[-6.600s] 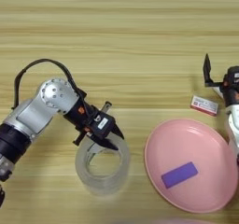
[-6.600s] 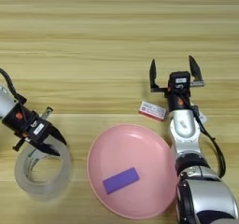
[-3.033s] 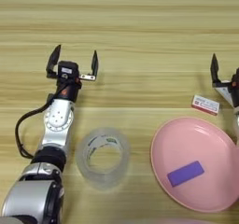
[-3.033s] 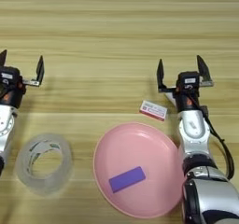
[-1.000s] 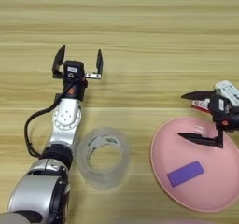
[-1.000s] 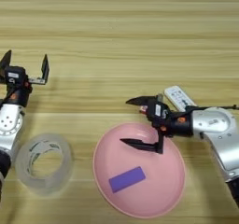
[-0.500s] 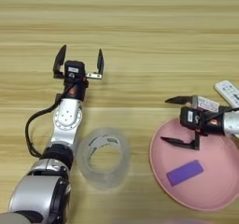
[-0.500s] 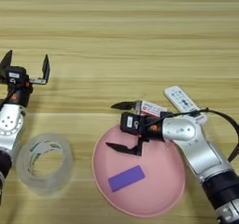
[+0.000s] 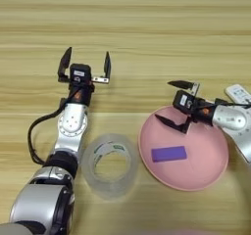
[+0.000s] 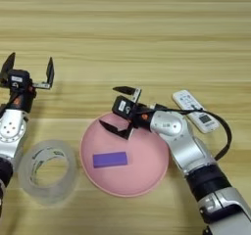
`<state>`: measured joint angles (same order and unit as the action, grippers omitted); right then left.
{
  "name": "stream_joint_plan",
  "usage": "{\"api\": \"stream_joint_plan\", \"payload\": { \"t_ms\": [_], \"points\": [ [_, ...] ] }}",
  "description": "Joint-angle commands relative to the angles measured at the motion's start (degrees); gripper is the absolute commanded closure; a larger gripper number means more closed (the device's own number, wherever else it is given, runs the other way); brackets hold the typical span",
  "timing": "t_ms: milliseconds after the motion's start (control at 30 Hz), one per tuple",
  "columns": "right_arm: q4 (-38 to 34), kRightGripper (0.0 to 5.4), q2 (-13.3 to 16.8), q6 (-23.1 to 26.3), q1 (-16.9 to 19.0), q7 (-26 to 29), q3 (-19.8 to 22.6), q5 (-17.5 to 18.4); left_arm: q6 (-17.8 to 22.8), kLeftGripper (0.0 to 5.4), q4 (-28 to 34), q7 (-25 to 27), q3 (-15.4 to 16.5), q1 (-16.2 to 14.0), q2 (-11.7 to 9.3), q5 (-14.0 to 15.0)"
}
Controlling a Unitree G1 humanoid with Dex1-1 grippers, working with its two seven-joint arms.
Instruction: Move the objects on the table
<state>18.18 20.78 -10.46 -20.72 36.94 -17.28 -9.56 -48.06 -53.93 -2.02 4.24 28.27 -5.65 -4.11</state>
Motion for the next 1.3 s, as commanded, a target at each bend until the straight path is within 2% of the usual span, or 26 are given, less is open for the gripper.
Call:
{"api": "stream_joint_plan", "payload": {
  "t_ms": [33, 133, 300, 467, 700, 1100, 1300],
  "points": [
    [2.76, 0.00, -2.36, -0.58, -3.07, -2.79, 0.99, 0.09, -0.52, 0.01, 0.34, 0.29, -0.06, 0.18, -0.15, 0.28],
    [5.58, 0.00, -3.39, -3.02, -4.88, -6.56, 0.88, -1.86, -0.55, 0.01, 0.28, 0.40, 0.01, 0.18, -0.21, 0.38],
    [8.54, 0.00, -5.71, -5.89, -7.11, -10.15, 1.03, -2.09, -0.60, 0.01, 0.06, 0.60, 0.11, 0.27, -0.31, 0.51],
    [10.71, 0.00, -7.50, -7.31, -8.96, -11.93, 1.55, -1.74, -0.58, 0.01, -0.08, 0.69, 0.18, 0.34, -0.30, 0.58],
    [10.45, 0.00, -7.87, -8.26, -9.32, -11.66, 3.19, 0.05, -0.68, 0.01, 0.10, 0.58, 0.13, 0.22, -0.18, 0.46],
    [1.37, 0.00, -7.01, -5.60, -8.50, -10.08, 10.86, 9.85, -0.79, 0.01, 0.03, 0.28, 0.02, 0.31, -0.08, 0.24],
    [-4.67, 0.00, -4.54, 0.06, -7.19, -8.22, 16.55, 16.90, -0.82, 0.01, -0.24, 0.00, -0.05, 0.51, -0.02, 0.07]
  ]
}}
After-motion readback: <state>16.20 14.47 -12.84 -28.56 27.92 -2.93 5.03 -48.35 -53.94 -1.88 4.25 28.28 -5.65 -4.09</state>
